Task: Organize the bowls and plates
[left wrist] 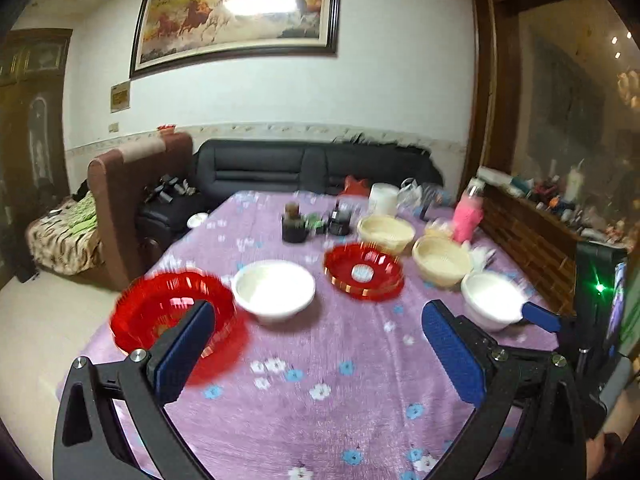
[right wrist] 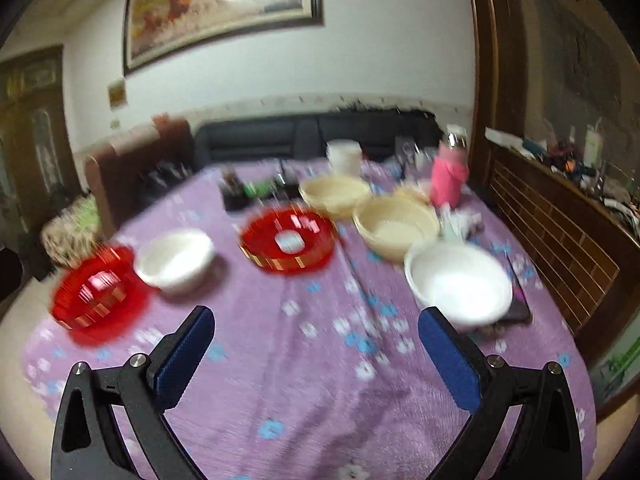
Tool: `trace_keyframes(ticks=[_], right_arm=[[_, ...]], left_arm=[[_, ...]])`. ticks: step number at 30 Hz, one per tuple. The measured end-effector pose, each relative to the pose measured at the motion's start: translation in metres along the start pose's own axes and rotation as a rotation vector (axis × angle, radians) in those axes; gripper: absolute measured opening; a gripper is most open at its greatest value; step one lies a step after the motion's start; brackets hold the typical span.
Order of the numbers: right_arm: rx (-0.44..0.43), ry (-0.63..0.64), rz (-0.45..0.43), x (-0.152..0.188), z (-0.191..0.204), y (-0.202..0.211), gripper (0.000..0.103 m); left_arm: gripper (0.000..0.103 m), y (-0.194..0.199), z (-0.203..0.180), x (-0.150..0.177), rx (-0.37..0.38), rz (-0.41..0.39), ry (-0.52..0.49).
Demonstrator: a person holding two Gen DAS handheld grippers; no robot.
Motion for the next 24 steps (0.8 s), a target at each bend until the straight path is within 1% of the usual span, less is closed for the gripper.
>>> trace_keyframes(ticks=[1, 3, 4, 5, 6, 8, 9, 10, 12, 14, 16, 18, 19, 21, 22, 23, 24], right_arm=[[-0.02, -0.01, -0.03, -0.014, 0.0, 0.014, 0.103], [-0.052, -0.026, -0.104, -0.046, 0.001, 0.045, 0.103], [-0.071, -0.034, -0.142, -0.064, 0.004, 0.06, 0.103], [-0.086, -0.039, -0.163, -0.075, 0.005, 0.069, 0.103], [-0.119, -0.048, -0.192, -0.097, 0.009, 0.082, 0.103], [-0.185, -0.068, -0.207, -0.128, 0.017, 0.097, 0.103], [-0.213, -0.07, -0.204, -0.137, 0.022, 0.099, 0.103], [-0.262, -0.067, -0.189, -0.15, 0.031, 0.099, 0.103], [-0.323, -0.066, -0.145, -0.161, 0.049, 0.086, 0.103], [-0.345, -0.073, -0.096, -0.155, 0.065, 0.066, 0.103], [-0.38, -0.053, 0.006, -0.13, 0.092, 0.03, 0.103], [-0.416, -0.023, 0.141, -0.097, 0.122, -0.011, 0.102], [-0.425, -0.018, 0.193, -0.081, 0.133, -0.027, 0.099], [-0.447, 0.002, 0.308, -0.047, 0.16, -0.062, 0.083], [-0.46, 0.007, 0.354, -0.033, 0.17, -0.078, 0.08], [-0.473, 0.007, 0.388, -0.021, 0.177, -0.087, 0.078], [-0.482, 0.006, 0.415, -0.011, 0.186, -0.095, 0.078]], left_arm=[[0.103, 0.01, 0.003, -0.01, 0.003, -0.017, -0.002], [0.103, 0.044, 0.013, -0.044, -0.016, -0.081, -0.025], [0.103, 0.06, 0.017, -0.061, -0.033, -0.106, -0.043], [0.103, 0.08, 0.023, -0.082, -0.057, -0.136, -0.068], [0.103, 0.096, 0.029, -0.099, -0.088, -0.159, -0.088], [0.103, 0.115, 0.04, -0.123, -0.146, -0.18, -0.116], [0.103, 0.123, 0.047, -0.135, -0.17, -0.183, -0.127], [0.103, 0.128, 0.054, -0.144, -0.184, -0.183, -0.128], [0.103, 0.129, 0.072, -0.151, -0.207, -0.165, -0.127], [0.103, 0.119, 0.093, -0.143, -0.226, -0.147, -0.12], [0.103, 0.104, 0.115, -0.128, -0.213, -0.114, -0.088], [0.103, 0.076, 0.145, -0.103, -0.178, -0.034, -0.019], [0.103, 0.063, 0.16, -0.091, -0.167, 0.0, 0.019], [0.103, 0.034, 0.195, -0.066, -0.154, 0.066, 0.108], [0.103, 0.02, 0.216, -0.053, -0.154, 0.09, 0.157], [0.103, 0.012, 0.229, -0.047, -0.155, 0.1, 0.185], [0.103, 0.0, 0.246, -0.037, -0.158, 0.116, 0.224]])
Point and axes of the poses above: each gripper's, at about its wrist camera, not at the fingertips, and y roughly against the way its jaws point, z to its left, x to its underside, the point moved 4 cm from there along -y, roughly the way its jaws point, and after that the axes turned 13 degrees about x, right-handed, at the moved point
